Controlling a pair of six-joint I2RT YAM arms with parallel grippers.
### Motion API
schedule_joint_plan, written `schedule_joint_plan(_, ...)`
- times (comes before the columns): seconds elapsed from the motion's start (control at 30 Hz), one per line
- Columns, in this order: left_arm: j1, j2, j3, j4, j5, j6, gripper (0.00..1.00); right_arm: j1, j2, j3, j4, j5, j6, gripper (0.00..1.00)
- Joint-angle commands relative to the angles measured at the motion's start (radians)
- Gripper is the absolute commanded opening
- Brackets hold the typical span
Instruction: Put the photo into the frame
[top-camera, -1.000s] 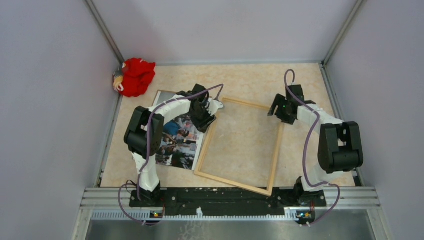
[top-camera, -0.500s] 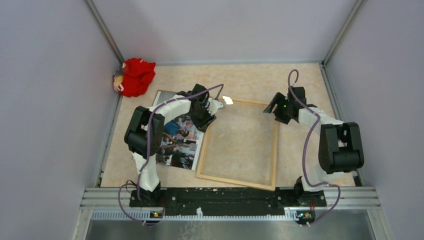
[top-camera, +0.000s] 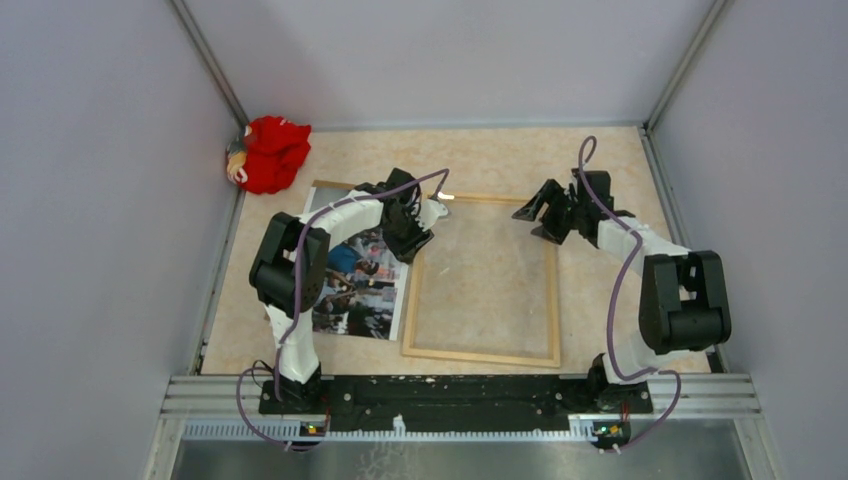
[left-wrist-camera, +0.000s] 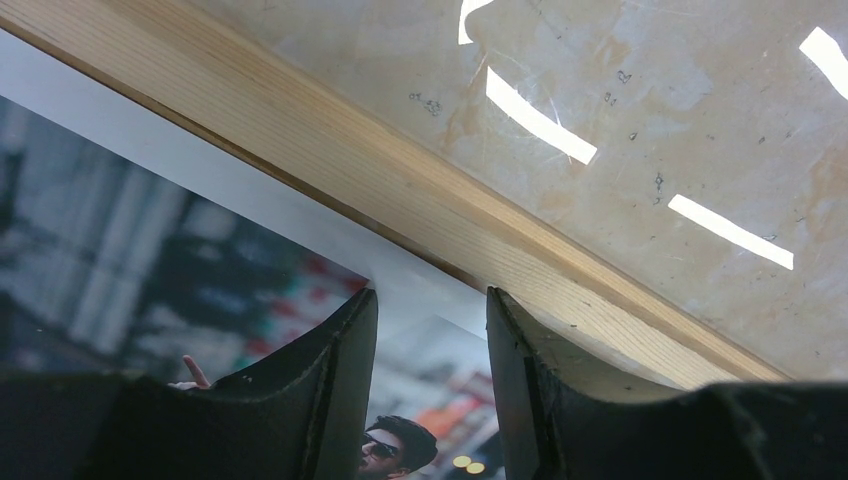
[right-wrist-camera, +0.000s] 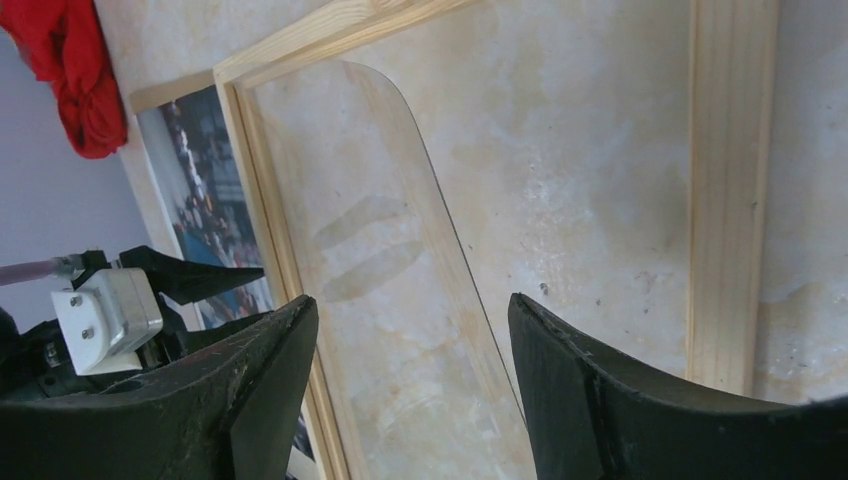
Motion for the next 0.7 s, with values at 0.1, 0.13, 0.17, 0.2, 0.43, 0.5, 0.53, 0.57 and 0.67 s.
schedule_joint_plan(0.1,-0.011,0.023,0.002,0.035,0.009,-0.009,0.51,0.004,-0.035,0.032,0.067,-0.098,0.011,0.69)
schedule_joint_plan(0.13,-0.011,0.023,0.001,0.035,0.009,-0.008,0.51,0.004,-0.035,0.03,0.067,-0.107,0.008,0.69)
schedule_joint_plan(0.17,-0.012,0.023,0.0,0.035,0.009,-0.007,0.51,0.004,-0.038,0.028,0.065,-0.112,-0.003,0.69)
schedule_joint_plan(0.2,-0.01,0.023,0.001,0.035,0.008,-0.008,0.51,0.005,-0.04,0.02,0.065,-0.119,-0.013,0.69)
schedule_joint_plan(0.43,-0.001,0.007,0.004,0.026,0.023,-0.016,0.5,0.004,-0.106,-0.177,0.244,-0.286,-0.007,0.75)
schedule_joint_plan(0.5,0.0,0.003,0.004,0.022,0.023,-0.016,0.5,0.004,-0.136,-0.234,0.309,-0.322,0.019,0.77)
schedule_joint_plan(0.53,0.0,0.001,0.004,0.021,0.023,-0.016,0.5,0.005,-0.145,-0.255,0.332,-0.336,0.032,0.77)
schedule_joint_plan(0.57,0.001,0.001,0.005,0.018,0.023,-0.016,0.5,0.004,-0.152,-0.268,0.347,-0.346,0.044,0.77)
schedule_joint_plan(0.67,0.001,-0.001,0.005,0.013,0.023,-0.02,0.5,0.004,-0.163,-0.298,0.38,-0.375,0.075,0.76)
